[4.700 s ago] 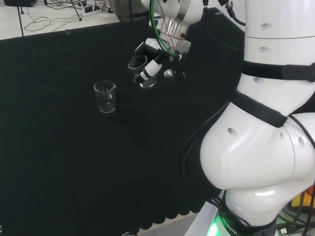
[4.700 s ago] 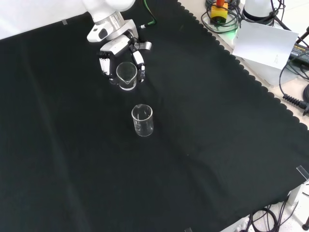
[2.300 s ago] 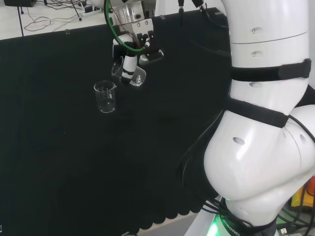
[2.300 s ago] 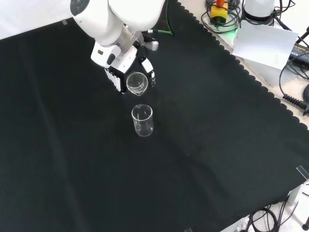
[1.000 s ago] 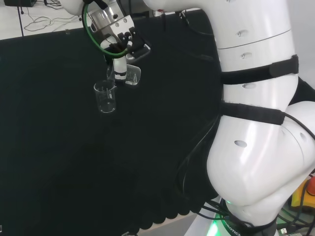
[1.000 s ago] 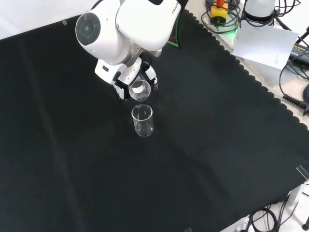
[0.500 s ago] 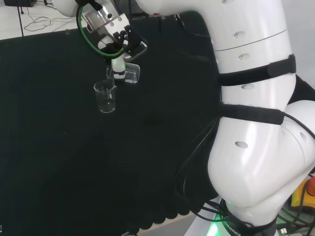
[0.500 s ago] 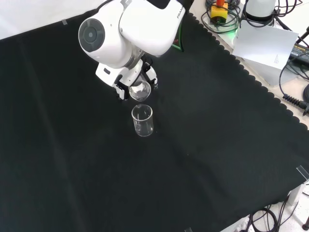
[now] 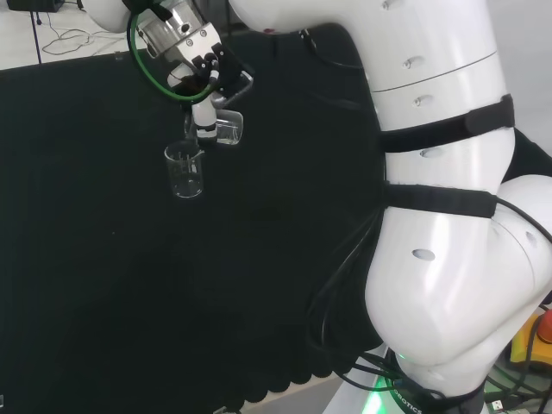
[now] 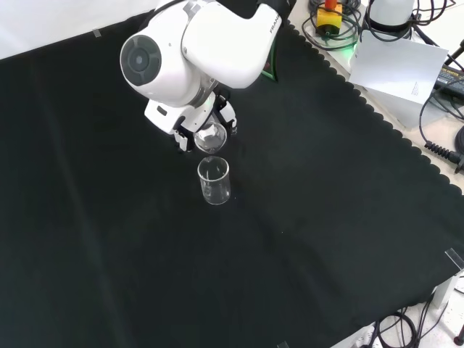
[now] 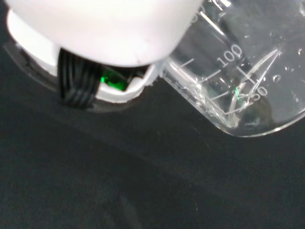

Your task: Pour the water from the handheld beaker into the one on the table.

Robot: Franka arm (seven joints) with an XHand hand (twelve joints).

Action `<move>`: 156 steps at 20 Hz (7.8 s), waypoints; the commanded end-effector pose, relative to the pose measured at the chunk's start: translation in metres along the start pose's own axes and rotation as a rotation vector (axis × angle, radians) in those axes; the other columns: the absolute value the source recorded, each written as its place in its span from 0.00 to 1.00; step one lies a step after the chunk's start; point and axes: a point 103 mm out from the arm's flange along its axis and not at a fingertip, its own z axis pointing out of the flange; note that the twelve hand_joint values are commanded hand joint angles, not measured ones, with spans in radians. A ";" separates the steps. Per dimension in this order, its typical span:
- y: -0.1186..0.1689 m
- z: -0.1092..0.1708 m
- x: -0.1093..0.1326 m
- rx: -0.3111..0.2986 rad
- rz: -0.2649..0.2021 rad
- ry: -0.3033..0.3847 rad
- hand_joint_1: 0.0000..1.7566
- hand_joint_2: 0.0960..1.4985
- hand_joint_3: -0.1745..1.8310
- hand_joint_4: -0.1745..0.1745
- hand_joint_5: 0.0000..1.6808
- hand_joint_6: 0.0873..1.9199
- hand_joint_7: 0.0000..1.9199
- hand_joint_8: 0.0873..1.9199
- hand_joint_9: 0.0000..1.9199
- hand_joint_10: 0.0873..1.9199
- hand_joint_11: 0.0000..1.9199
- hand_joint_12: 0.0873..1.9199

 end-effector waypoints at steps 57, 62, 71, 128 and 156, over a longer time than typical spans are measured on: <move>0.008 -0.016 0.022 0.157 0.051 -0.202 0.74 0.37 0.48 0.00 0.70 0.43 0.64 0.42 0.76 0.38 0.61 0.37; 0.009 -0.017 0.022 0.167 0.055 -0.213 0.74 0.37 0.48 0.00 0.69 0.44 0.64 0.42 0.76 0.38 0.61 0.37; 0.010 -0.018 0.023 0.189 0.062 -0.228 0.74 0.37 0.48 0.00 0.69 0.44 0.64 0.42 0.76 0.38 0.61 0.37; 0.012 -0.029 0.041 0.269 0.070 -0.279 0.74 0.37 0.48 0.00 0.69 0.44 0.63 0.43 0.76 0.38 0.61 0.37; 0.011 -0.035 0.045 0.261 0.065 -0.285 0.74 0.38 0.48 0.00 0.69 0.44 0.63 0.43 0.76 0.39 0.61 0.37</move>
